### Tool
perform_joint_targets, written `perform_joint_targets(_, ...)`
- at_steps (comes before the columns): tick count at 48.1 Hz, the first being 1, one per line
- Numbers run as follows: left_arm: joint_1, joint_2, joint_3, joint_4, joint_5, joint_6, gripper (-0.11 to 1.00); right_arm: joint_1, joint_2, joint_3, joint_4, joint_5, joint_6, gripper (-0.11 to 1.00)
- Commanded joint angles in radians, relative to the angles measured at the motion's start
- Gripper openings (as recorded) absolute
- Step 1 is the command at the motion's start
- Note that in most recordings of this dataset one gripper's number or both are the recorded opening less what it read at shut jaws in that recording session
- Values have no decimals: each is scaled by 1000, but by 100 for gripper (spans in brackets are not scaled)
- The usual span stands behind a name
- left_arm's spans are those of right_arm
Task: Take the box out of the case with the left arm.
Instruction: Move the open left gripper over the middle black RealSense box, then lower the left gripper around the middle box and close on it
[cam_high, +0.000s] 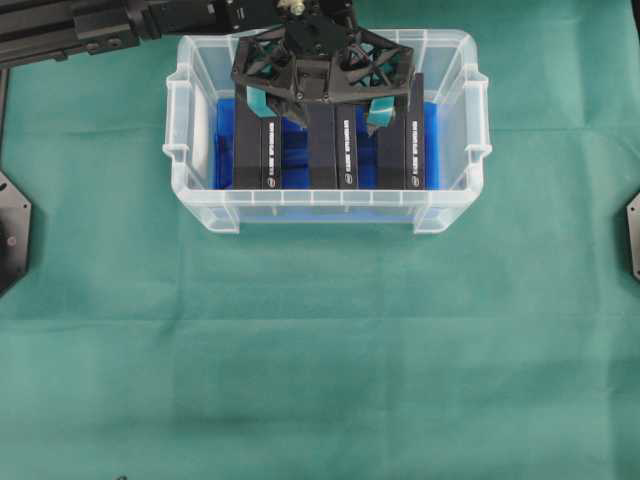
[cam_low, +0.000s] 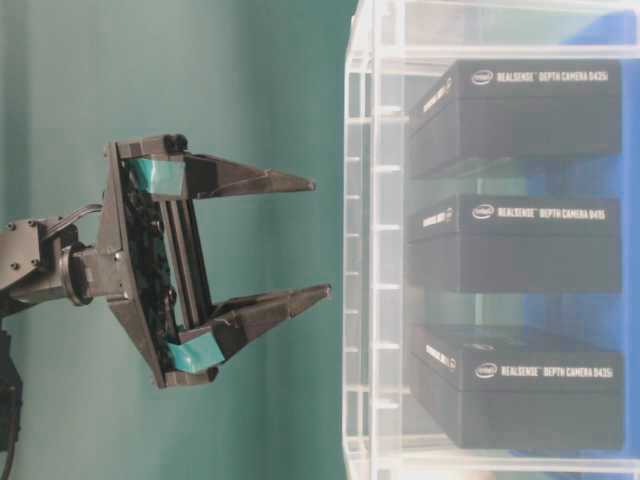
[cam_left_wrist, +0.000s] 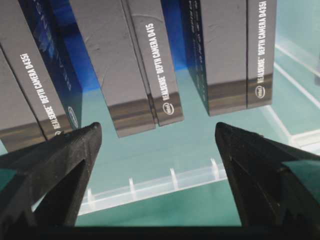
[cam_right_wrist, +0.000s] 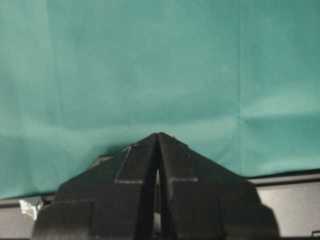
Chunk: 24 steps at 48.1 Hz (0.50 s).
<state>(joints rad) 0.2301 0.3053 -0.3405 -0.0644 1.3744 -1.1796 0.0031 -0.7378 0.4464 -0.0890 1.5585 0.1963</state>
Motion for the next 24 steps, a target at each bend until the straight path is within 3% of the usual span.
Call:
perform_joint_targets(1, 3, -18, -11, 5, -3, 2, 98, 2, 5, -12, -2, -3, 3, 0)
perform_joint_targets(24, 9, -18, -3, 21, -3, -2, 98, 2, 5, -12, -2, -5, 3, 0)
